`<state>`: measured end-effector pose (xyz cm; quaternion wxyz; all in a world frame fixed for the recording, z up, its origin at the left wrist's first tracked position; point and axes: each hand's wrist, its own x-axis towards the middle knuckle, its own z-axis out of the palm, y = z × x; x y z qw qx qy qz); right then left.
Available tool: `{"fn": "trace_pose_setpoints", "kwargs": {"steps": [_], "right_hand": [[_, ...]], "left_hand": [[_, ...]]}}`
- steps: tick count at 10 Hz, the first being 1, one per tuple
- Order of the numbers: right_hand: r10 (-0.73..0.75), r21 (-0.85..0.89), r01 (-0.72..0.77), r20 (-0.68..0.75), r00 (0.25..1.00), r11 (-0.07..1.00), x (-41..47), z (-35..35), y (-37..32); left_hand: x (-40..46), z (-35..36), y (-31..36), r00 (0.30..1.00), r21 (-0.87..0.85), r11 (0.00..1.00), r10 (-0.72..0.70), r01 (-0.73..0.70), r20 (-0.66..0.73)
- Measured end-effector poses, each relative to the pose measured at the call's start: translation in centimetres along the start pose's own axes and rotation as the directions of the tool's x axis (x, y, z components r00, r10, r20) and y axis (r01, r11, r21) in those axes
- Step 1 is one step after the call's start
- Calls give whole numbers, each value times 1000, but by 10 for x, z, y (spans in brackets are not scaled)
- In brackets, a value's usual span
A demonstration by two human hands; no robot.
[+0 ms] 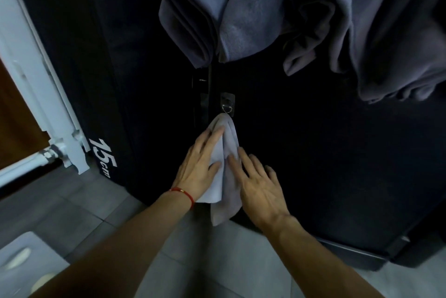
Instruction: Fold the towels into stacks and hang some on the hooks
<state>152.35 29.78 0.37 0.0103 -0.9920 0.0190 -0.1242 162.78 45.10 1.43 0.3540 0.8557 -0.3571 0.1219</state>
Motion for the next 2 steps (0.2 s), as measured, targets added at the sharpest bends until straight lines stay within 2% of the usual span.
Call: {"fn": "trace_pose_setpoints", "kwargs": {"steps": [1,2], "right_hand": [[-13,53,9,78,997,999,-8,-17,6],[-51,90,51,-4,999,995,-27,-30,16]], "left_hand": [[-1,0,-6,1000,-70,998,-11,11,3],[-12,-9,3,997,-158,987,-42,30,-69]]}}
